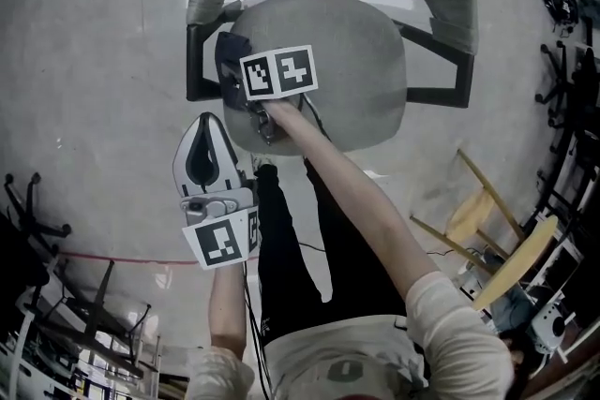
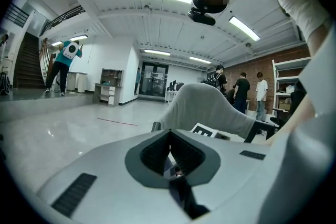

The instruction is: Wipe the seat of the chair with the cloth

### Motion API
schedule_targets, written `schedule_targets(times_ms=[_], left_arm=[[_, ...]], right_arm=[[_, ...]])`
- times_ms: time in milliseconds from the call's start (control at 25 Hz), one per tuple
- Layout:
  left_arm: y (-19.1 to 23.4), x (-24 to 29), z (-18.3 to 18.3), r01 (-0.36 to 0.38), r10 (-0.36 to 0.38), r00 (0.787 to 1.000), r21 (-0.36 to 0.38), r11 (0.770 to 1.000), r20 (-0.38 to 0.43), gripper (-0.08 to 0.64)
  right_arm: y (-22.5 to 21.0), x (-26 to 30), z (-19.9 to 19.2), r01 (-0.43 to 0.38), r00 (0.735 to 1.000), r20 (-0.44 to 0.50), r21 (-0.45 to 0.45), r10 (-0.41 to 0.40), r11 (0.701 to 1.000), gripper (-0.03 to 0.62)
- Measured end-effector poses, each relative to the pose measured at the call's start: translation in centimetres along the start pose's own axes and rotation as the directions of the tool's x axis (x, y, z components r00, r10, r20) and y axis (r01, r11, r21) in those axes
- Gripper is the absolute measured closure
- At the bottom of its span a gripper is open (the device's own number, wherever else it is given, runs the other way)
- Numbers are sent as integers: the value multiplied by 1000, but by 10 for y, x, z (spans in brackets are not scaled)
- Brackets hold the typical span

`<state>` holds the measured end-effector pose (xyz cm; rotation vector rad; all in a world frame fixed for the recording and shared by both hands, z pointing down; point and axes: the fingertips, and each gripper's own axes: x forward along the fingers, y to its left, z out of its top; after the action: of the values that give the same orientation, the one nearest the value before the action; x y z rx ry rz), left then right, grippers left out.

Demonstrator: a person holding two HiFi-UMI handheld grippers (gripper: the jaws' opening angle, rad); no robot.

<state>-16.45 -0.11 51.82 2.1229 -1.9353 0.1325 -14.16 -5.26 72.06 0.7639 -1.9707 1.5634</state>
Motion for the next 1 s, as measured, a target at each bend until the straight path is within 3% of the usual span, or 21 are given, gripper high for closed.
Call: schedule_targets(times_ms=[280, 560, 760, 1000], left_arm=[[1, 3, -5, 10, -10, 1000, 9, 1000, -11, 546], [-9, 15, -8, 23, -23, 1000, 12, 1000, -13, 545], [-28, 25, -7, 52, -52, 999, 14, 999, -7, 545], [-61, 37, -8, 103, -102, 995, 32, 994, -12, 545]], right_arm=[[-27, -4, -3, 72, 997, -15, -31, -73, 997, 543], [-74, -45, -11, 185, 982, -18, -125, -189, 975, 543], [-116, -85, -19, 215, 976, -10, -89, -216, 973, 543], [-166, -139, -16, 329, 943, 3, -140, -332, 934, 543]])
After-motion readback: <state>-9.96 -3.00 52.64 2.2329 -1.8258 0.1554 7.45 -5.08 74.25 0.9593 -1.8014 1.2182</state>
